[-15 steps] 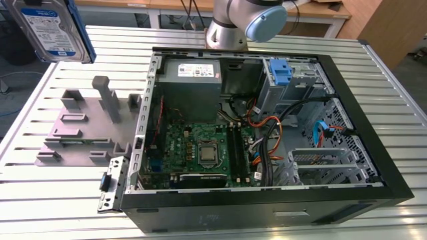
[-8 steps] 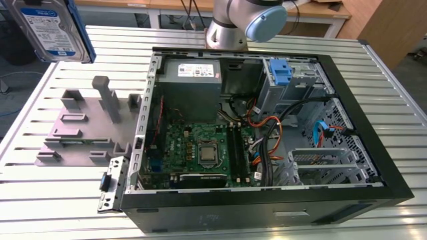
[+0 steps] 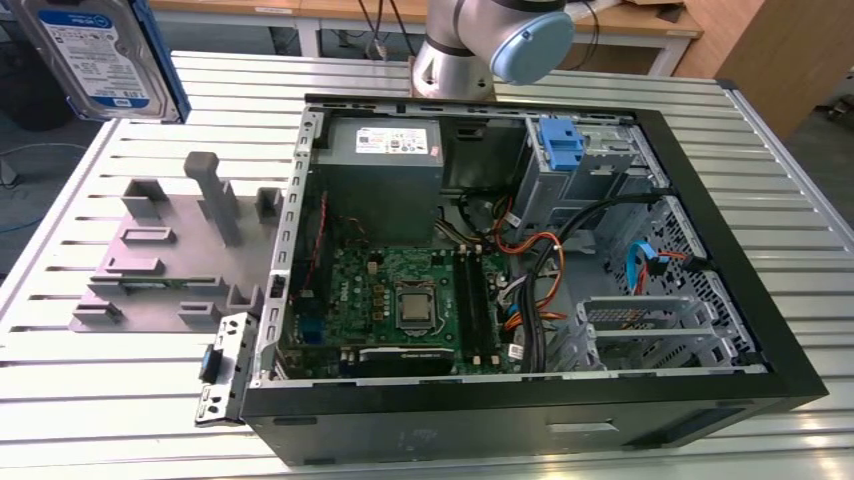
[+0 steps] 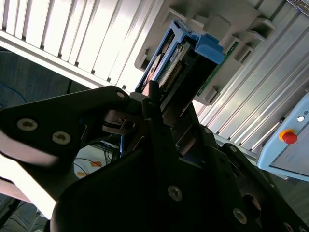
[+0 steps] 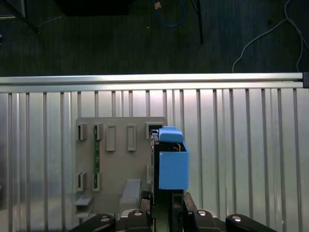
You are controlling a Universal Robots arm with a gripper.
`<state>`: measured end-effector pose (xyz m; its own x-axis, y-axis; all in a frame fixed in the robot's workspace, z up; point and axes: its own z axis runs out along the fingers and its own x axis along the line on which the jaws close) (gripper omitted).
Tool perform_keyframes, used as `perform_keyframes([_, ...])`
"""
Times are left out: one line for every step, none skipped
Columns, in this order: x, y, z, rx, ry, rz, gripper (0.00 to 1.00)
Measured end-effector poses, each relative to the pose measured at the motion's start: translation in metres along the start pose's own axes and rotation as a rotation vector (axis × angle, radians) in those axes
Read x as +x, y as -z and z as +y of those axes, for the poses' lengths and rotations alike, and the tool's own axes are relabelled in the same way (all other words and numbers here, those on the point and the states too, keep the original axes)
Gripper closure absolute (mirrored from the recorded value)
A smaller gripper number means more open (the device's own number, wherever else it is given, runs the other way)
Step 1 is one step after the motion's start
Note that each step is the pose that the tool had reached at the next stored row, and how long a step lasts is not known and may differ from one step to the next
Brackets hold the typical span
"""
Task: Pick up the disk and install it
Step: 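Pick up the disk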
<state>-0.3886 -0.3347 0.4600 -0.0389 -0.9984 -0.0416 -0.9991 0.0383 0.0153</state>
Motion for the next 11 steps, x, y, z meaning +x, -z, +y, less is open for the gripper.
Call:
perform_keyframes([0.0000,0.0000,0.0000,0.0000,0.000,0.0000,0.65])
perform_keyframes([0.0000,0.0000,0.0000,0.0000,0.000,0.0000,0.65])
perform_keyframes([0.0000,0.0001,0.0000,0.0000,0.000,0.0000,0.65])
perform_keyframes([0.0000,0.0001,0.0000,0.0000,0.000,0.0000,0.65])
perform_keyframes([0.0000,0.0001,0.0000,0.0000,0.000,0.0000,0.65])
perform_keyframes([0.0000,0.0002,0.0000,0.0000,0.000,0.0000,0.65])
perform_keyframes([0.0000,0.0002,0.0000,0.0001,0.000,0.0000,0.65])
perform_keyframes([0.0000,0.0006,0.0000,-0.0002,0.000,0.0001,0.65])
perform_keyframes([0.0000,0.0011,0.0000,-0.0003,0.000,0.0001,0.65])
perform_keyframes([-0.0001,0.0017,0.0000,0.0000,0.000,0.0000,0.65])
perform_keyframes([-0.0001,0.0025,0.0001,0.0000,0.000,0.0000,0.65])
